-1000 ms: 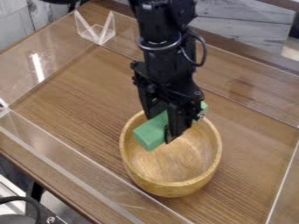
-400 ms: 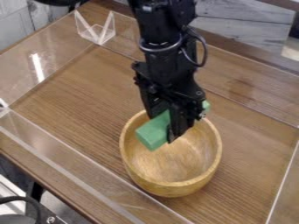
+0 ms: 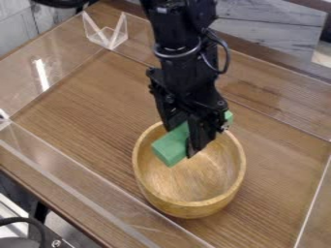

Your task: Put the green block in the brown bowl

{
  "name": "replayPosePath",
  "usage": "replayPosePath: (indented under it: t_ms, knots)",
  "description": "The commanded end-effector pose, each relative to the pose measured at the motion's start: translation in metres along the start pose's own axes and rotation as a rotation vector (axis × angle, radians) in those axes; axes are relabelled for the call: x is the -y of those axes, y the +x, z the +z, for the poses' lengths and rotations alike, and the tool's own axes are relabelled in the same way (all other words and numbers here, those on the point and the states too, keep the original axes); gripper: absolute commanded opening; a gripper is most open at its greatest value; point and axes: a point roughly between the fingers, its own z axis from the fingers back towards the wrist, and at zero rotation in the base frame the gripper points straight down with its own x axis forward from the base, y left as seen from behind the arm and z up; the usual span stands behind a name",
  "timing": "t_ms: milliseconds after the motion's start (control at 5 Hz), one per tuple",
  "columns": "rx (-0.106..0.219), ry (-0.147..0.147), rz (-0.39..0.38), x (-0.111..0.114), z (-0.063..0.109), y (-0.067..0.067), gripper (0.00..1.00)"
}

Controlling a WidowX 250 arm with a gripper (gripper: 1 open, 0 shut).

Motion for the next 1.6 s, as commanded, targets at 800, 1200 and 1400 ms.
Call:
replayPosePath:
  t_ms: [800, 1200, 1400]
  knots:
    - [0.088, 0.006, -0.009, 0.0008, 0.0103, 0.0101, 0.0]
    - [0.099, 0.003, -0.006, -0.0004, 0.01, 0.0109, 0.0]
    - [0.101, 0.001, -0.001, -0.0029, 0.0081, 0.0126, 1.0]
